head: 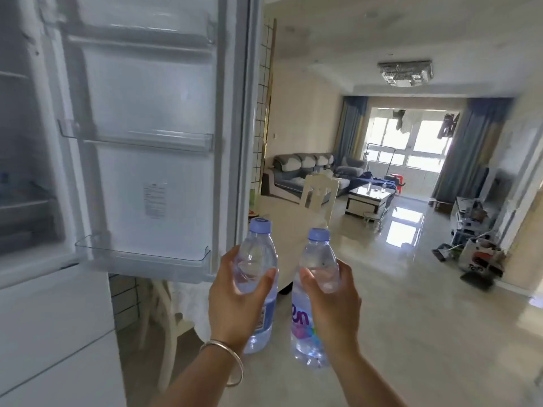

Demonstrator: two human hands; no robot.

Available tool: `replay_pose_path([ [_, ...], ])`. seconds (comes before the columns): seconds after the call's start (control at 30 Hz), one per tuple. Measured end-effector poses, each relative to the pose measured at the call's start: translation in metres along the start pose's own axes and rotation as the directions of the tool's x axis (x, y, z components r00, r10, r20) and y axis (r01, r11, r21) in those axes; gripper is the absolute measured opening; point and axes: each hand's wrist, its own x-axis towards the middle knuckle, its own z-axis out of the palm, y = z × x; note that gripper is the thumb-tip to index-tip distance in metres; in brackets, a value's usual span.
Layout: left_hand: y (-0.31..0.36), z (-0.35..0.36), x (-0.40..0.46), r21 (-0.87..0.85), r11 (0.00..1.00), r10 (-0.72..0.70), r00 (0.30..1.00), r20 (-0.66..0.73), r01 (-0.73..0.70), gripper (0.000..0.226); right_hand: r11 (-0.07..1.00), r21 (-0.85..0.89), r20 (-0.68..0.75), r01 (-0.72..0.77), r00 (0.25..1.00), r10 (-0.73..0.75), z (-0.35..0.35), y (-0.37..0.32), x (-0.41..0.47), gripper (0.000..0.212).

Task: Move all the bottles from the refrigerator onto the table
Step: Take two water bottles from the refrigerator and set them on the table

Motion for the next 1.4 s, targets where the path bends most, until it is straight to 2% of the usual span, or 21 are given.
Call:
replay_pose_path([
  [0.03,-0.002,0.024,0.001,-0.003,1.000,-0.005,1.000,0.002,0.005,0.055,1.000,0.001,-0.013,-0.002,1.000,0.002,-0.012,0.010,0.017,0.059],
  [0.13,-0.010,0.039,0.008,-0.012,1.000,0.002,1.000,0.007,-0.001,0.050,1.000,-0.016,-0.020,-0.010,1.000,0.010,-0.014,0.016,0.030,0.062],
  [0.27,-0.029,0.088,0.033,0.021,0.999,0.036,0.999,0.022,-0.037,0.050,0.999,-0.041,-0.022,-0.035,0.999,0.034,-0.020,0.046,0.081,0.049],
  [0.47,-0.081,0.163,0.111,0.022,1.000,0.023,0.999,-0.027,-0.023,0.048,0.997,-0.062,-0.011,-0.050,0.999,0.050,0.008,0.088,0.186,0.052],
  [0.53,-0.101,0.187,0.147,0.025,0.999,0.035,0.998,-0.048,-0.034,0.054,0.996,-0.082,-0.003,-0.036,0.999,0.036,0.025,0.096,0.230,0.053],
  [0.8,-0.161,0.246,0.281,0.109,0.994,0.041,0.990,-0.136,-0.026,0.057,0.999,-0.042,0.071,-0.014,0.997,0.017,0.108,0.122,0.379,0.048],
  [0.87,-0.179,0.253,0.305,0.143,0.990,0.031,0.986,-0.163,-0.008,0.049,1.000,-0.023,0.110,-0.017,0.994,0.020,0.133,0.132,0.406,0.055],
  [1.03,-0.230,0.266,0.373,0.218,0.971,-0.033,0.960,-0.280,0.097,0.041,0.999,0.021,0.260,-0.047,0.965,0.040,0.212,0.159,0.477,0.048],
  [1.1,-0.250,0.271,0.404,0.265,0.957,-0.018,0.937,-0.350,0.117,0.046,0.998,0.059,0.305,-0.028,0.952,0.009,0.248,0.165,0.507,0.049],
  [1.27,-0.295,0.277,0.485,0.325,0.932,0.028,0.862,-0.506,0.161,0.078,0.993,0.108,0.445,0.046,0.891,-0.090,0.334,0.172,0.577,0.051],
  [1.4,-0.328,0.268,0.547,0.355,0.914,0.056,0.805,-0.591,0.198,0.076,0.986,0.156,0.558,0.055,0.819,-0.134,0.407,0.175,0.618,0.049],
])
